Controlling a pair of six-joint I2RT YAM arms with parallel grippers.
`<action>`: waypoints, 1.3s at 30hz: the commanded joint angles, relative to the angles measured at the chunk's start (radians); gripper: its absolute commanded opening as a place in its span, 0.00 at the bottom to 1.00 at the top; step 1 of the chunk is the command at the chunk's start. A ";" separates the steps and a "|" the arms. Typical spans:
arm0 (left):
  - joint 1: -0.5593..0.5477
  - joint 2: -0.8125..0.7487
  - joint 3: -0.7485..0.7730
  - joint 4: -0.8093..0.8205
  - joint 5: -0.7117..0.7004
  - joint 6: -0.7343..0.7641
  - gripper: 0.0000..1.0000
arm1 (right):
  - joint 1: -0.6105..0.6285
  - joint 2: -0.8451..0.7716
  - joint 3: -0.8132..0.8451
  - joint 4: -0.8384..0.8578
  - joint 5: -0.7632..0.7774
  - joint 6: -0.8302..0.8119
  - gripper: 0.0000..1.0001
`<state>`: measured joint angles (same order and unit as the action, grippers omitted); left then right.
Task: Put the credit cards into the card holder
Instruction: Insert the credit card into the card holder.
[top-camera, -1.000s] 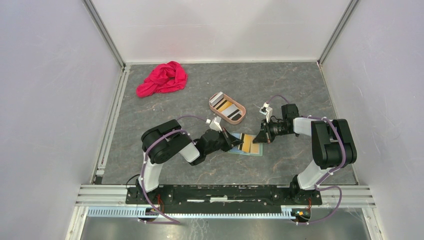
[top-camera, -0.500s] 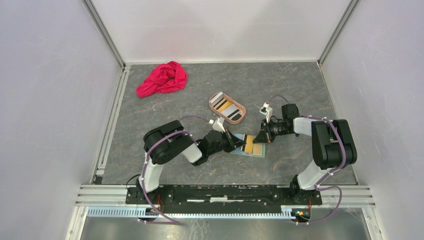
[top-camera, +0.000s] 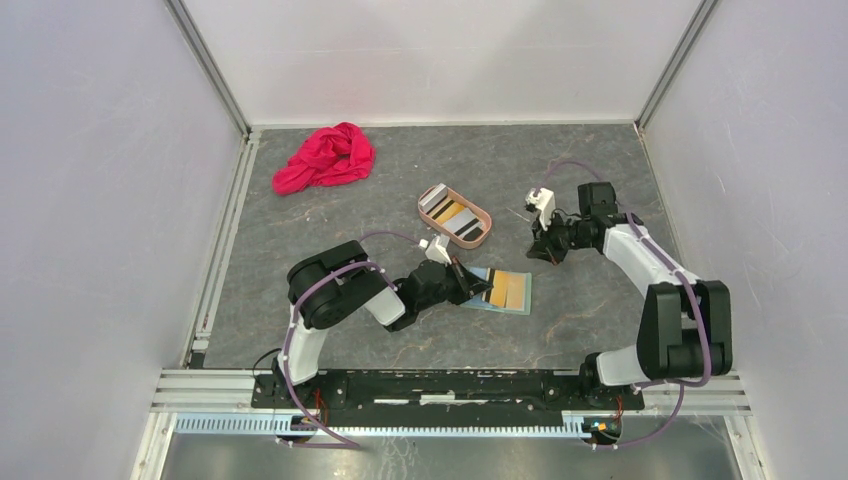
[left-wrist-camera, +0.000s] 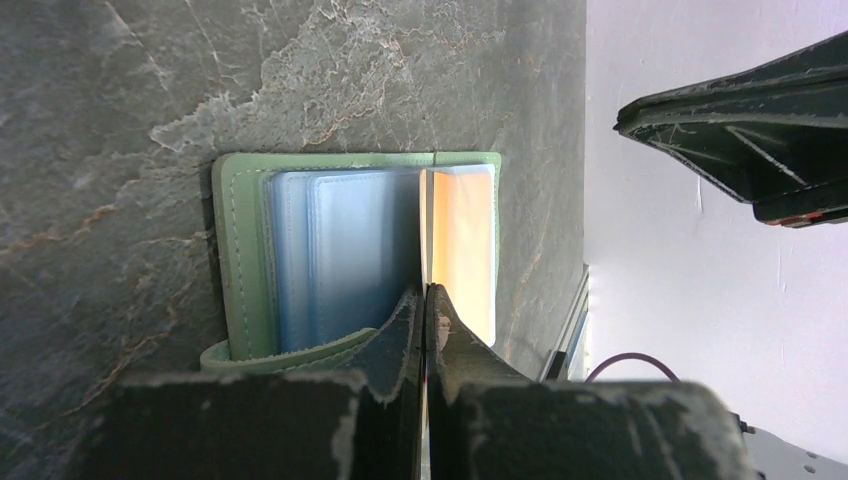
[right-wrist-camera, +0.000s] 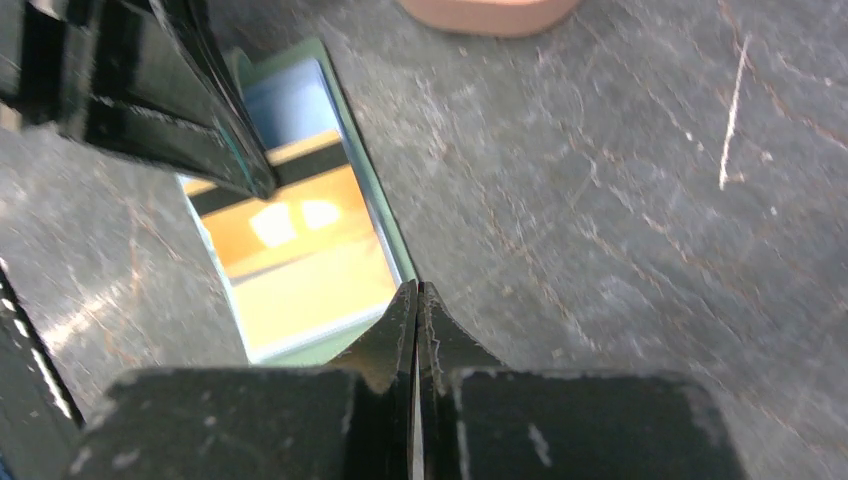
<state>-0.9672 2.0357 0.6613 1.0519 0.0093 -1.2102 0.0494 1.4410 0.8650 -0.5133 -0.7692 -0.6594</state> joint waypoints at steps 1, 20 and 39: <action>-0.008 0.027 0.013 -0.091 -0.020 0.026 0.03 | -0.003 -0.027 -0.002 -0.118 0.165 -0.140 0.01; -0.012 0.030 0.032 -0.109 0.008 0.028 0.05 | 0.043 0.103 -0.070 -0.198 0.173 -0.191 0.00; -0.025 0.014 0.092 -0.227 0.063 0.076 0.24 | 0.062 0.116 -0.069 -0.181 0.185 -0.167 0.00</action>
<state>-0.9733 2.0518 0.7242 0.9726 0.0555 -1.2087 0.0975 1.5459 0.7891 -0.6979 -0.5842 -0.8265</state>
